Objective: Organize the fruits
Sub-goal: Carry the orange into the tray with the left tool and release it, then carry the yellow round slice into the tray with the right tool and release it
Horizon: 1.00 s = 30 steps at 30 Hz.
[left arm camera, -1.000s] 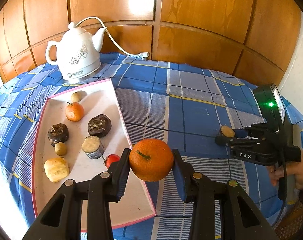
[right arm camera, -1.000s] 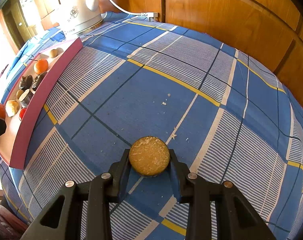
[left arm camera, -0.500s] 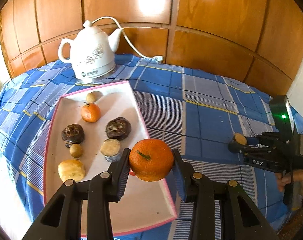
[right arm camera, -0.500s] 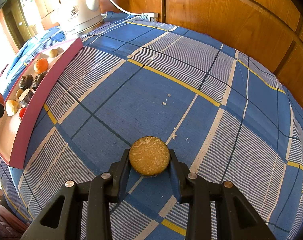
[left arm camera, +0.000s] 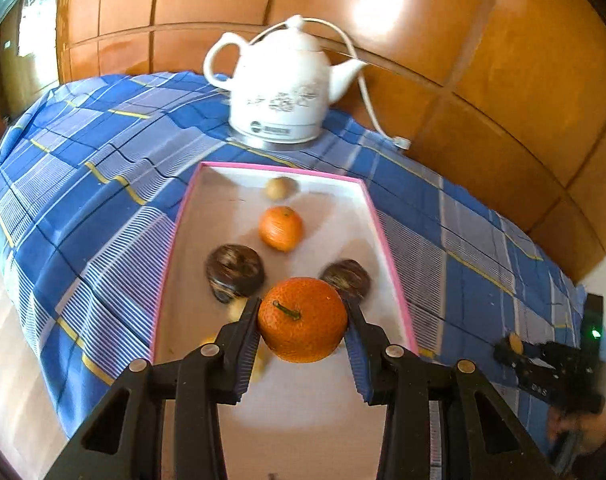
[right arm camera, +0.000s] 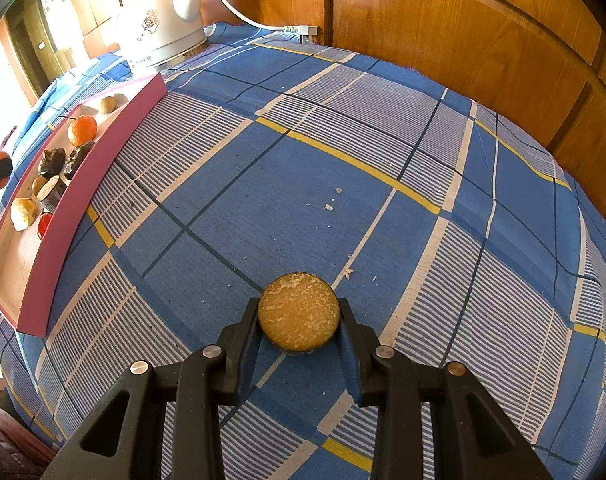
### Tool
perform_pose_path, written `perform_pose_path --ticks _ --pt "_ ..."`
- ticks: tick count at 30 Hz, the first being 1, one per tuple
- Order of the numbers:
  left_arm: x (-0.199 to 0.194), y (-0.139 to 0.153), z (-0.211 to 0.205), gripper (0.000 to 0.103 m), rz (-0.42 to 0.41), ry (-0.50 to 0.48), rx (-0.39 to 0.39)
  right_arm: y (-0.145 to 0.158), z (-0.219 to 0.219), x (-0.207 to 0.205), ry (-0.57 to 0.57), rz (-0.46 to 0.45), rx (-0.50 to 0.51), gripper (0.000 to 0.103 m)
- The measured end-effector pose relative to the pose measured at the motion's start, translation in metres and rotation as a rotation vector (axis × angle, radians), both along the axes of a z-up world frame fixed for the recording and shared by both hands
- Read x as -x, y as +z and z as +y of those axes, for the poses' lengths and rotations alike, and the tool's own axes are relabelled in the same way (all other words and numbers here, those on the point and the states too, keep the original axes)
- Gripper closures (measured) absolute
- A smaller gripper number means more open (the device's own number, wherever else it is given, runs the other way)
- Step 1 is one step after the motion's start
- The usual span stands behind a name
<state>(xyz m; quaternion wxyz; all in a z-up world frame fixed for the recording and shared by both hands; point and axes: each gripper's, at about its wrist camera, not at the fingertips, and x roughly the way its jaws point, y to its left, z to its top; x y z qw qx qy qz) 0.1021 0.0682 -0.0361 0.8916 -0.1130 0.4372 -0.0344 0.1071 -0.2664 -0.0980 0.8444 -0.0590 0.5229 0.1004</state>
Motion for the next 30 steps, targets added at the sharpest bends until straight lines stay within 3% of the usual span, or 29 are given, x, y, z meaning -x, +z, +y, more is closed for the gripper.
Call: perform_pose_path --ticks 5,14,17,22,30 --pt "-0.017 -0.01 0.006 0.062 0.023 0.007 0.032 0.0 0.001 0.0 0.0 -0.001 0.005 0.068" --pt "-0.054 -0.037 -0.008 0.061 0.068 -0.027 -0.019 0.0 0.001 0.0 -0.001 -0.003 0.006 0.067" --pt "-0.05 -0.032 -0.013 0.045 0.032 -0.032 -0.055 0.0 0.001 0.0 -0.002 -0.002 0.004 0.068" --pt "-0.037 -0.023 -0.009 0.045 0.004 -0.003 -0.047 0.0 0.001 0.0 -0.001 -0.002 0.006 0.067" --pt "-0.006 -0.012 -0.011 0.045 0.002 0.045 -0.106 -0.001 0.002 0.0 0.0 -0.005 0.015 0.068"
